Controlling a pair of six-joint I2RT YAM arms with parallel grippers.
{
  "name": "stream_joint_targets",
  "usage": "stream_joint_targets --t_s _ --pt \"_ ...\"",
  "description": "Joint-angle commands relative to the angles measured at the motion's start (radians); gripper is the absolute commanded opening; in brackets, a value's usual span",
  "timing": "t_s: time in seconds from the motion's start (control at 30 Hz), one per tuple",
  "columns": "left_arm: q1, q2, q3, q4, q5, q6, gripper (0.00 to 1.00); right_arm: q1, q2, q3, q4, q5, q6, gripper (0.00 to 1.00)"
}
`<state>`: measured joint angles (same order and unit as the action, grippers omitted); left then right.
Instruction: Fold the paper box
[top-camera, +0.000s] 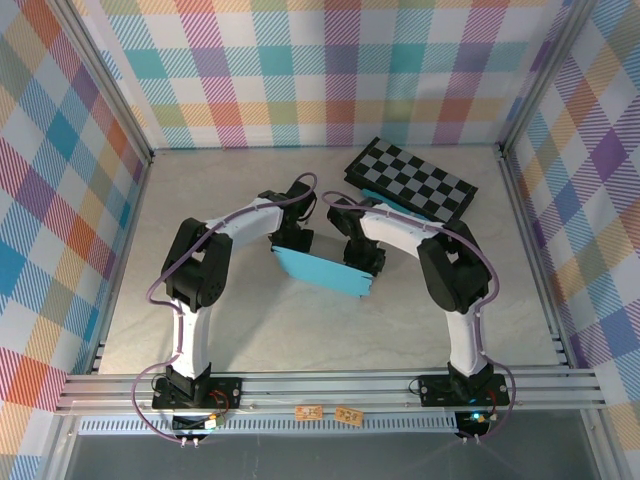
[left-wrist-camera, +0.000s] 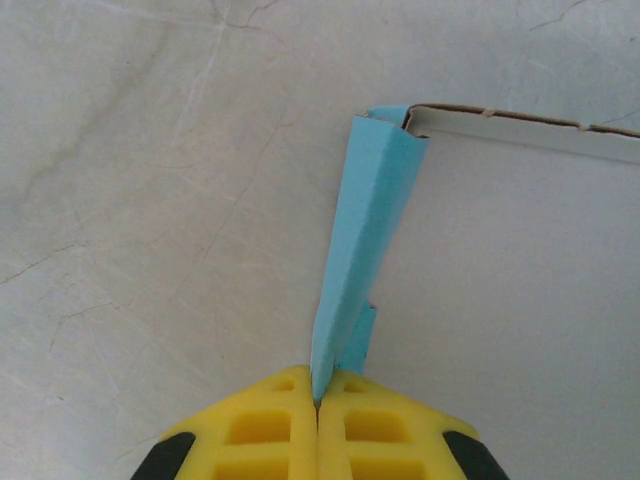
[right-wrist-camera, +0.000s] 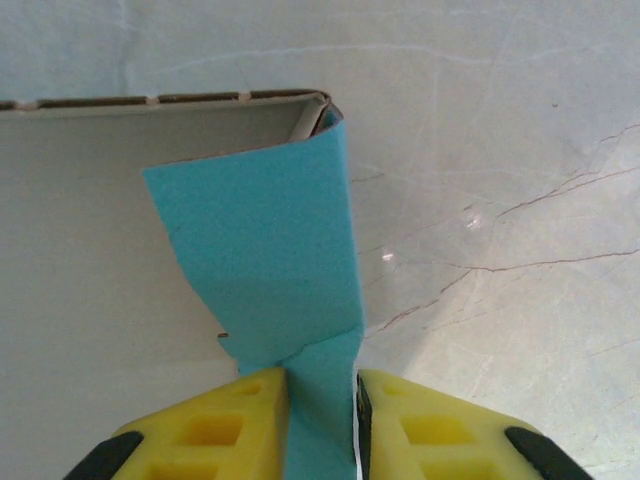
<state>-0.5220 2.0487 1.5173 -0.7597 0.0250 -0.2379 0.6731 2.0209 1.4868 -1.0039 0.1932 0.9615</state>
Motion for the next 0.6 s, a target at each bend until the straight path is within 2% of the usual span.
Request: stream_joint_targets --t_s 0.0,0.57 --pt "-0.003 0.018 0.023 0.015 -0.043 -0.017 0.00 -0.001 -0.040 -0.039 -0.020 -0.042 0.012 0.27" --pt "-0.003 0.015 0.019 0.011 -0.043 -0.019 0.00 -0.006 -0.067 -0.134 0.131 -0.137 -0.041 0.42"
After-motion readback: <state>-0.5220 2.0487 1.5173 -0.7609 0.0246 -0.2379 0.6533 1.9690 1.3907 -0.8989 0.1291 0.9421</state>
